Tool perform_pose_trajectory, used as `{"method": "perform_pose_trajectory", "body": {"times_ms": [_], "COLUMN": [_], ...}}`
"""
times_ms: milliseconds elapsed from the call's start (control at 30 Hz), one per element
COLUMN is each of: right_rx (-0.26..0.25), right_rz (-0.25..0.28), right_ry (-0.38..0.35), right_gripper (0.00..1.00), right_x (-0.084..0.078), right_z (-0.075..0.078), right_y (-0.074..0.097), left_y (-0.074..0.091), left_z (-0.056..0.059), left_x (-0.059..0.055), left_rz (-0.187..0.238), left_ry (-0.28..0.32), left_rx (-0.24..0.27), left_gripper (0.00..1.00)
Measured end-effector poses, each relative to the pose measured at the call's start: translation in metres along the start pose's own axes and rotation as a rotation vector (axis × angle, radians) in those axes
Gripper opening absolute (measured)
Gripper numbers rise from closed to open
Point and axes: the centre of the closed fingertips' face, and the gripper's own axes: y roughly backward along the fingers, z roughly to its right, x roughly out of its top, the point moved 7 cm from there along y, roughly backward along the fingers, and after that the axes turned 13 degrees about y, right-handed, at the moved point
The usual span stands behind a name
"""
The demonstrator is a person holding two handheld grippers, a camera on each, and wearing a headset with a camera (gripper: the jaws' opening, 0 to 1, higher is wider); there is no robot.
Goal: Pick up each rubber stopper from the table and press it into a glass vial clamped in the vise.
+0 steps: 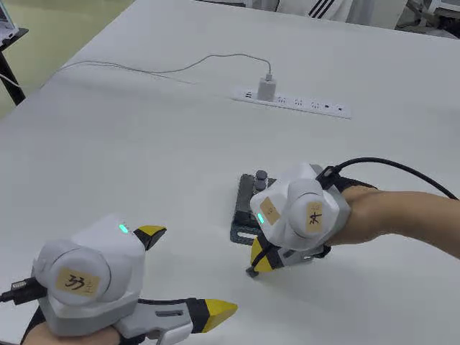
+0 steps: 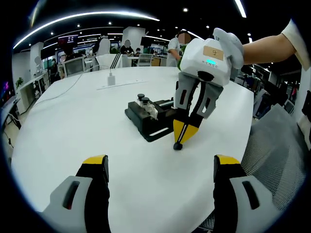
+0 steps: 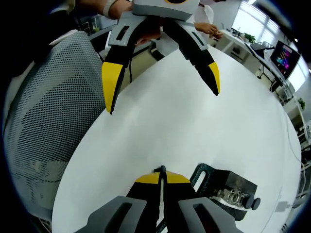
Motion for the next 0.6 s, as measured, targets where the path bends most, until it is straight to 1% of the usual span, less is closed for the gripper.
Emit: {"method": "perform_pose_trajectory", "body": {"times_ms": [200, 300, 333, 367, 467, 500, 567, 600], "right_rx": [-0.028, -0.047, -0.062, -0.066, -0.1, -0.13, -0.159, -0.181], "right_rz": [0.001, 0.009, 0.022, 0.019, 0.027, 0.037, 0.049, 0.05], "right_ry": [-0.027, -0.059, -0.082, -0.087, -0.121, -0.152, -0.178, -0.18], "right_gripper": [0.0, 0.0, 0.0, 0.0, 0.0, 0.0, 0.0, 0.0], "right_x": [0.0, -0.001, 0.0, -0.001, -0.003, -0.003, -0.005, -0.006], "right_z": [-0.002, -0.003, -0.003, -0.003, -0.004, -0.003, -0.002, -0.001], "right_y": [0.0, 0.001, 0.001, 0.001, 0.004, 0.006, 0.011, 0.013], "left_y": [0.0, -0.001, -0.001, -0.001, -0.001, -0.001, -0.002, -0.002], "left_z": [0.003, 0.004, 0.004, 0.005, 0.005, 0.005, 0.005, 0.005], "left_x": [-0.001, 0.0, 0.0, 0.0, 0.0, 0.0, -0.001, -0.001], "left_rz": [0.012, 0.013, 0.012, 0.012, 0.009, 0.008, 0.006, 0.005], "left_ry": [0.025, 0.028, 0.029, 0.03, 0.036, 0.039, 0.046, 0.05], "left_rx": [-0.002, -0.005, -0.005, -0.006, -0.008, -0.009, -0.01, -0.011], "left_gripper": [0.87, 0.86, 0.86, 0.86, 0.86, 0.85, 0.84, 0.84]}}
